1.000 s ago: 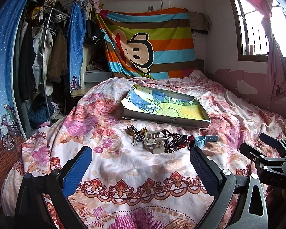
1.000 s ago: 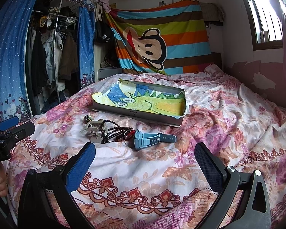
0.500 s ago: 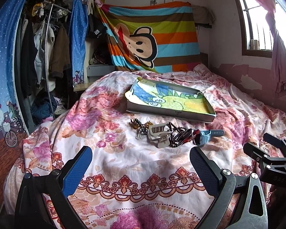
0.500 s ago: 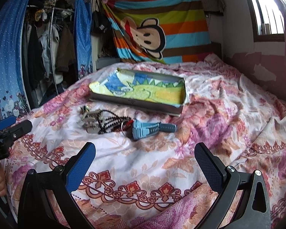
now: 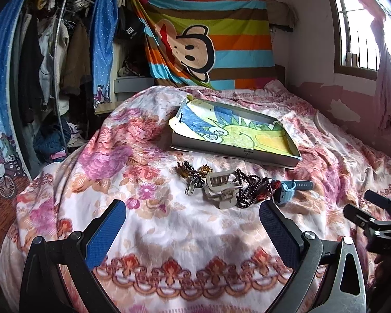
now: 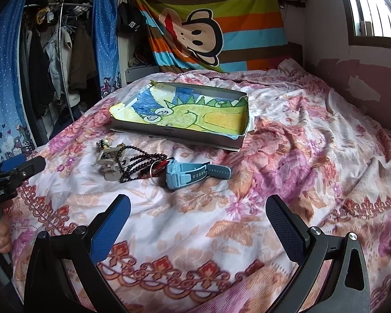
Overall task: Organize jewelry
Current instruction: 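Move the right gripper to the light blue watch while the left gripper approaches the white hair clip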
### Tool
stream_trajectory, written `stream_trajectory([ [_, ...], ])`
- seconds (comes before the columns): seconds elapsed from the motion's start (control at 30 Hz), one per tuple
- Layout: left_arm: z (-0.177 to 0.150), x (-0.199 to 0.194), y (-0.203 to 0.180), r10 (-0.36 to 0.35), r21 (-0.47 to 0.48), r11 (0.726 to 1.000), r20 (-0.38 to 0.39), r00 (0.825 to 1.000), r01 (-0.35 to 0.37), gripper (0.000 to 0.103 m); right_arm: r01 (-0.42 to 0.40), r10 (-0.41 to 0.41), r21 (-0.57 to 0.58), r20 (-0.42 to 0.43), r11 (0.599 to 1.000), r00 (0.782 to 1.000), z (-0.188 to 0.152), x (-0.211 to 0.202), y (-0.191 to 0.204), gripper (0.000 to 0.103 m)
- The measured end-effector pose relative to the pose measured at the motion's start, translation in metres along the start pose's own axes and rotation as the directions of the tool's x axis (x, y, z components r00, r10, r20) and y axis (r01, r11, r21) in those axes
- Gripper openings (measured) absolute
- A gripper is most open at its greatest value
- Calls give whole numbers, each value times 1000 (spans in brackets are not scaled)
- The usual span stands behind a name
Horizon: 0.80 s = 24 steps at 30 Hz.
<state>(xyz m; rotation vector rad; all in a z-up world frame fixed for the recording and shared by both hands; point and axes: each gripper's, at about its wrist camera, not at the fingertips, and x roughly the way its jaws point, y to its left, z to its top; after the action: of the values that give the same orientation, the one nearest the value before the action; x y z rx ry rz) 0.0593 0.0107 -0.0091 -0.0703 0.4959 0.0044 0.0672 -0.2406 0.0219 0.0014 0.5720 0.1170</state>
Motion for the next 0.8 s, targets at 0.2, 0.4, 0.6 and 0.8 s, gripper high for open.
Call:
stream_trajectory([
  [0.2, 11, 29, 4, -49, -12, 999, -68, 997, 48, 103, -87, 87, 7, -42, 996, 995, 17, 22, -18, 102],
  [0.4, 15, 55, 8, -106, -44, 994, -133, 985, 101, 103, -114, 114, 2, -103, 993, 988, 24, 47, -24, 102],
  [0.6, 22, 81, 6, -198, -66, 980, -180, 964, 189, 103, -136, 134, -4, -149, 991, 980, 30, 74, -29, 102],
  [0.8, 25, 101, -5, -257, -50, 966, -216, 942, 252, 88, -189, 169, -86, -198, 978, 966, 37, 102, -19, 102],
])
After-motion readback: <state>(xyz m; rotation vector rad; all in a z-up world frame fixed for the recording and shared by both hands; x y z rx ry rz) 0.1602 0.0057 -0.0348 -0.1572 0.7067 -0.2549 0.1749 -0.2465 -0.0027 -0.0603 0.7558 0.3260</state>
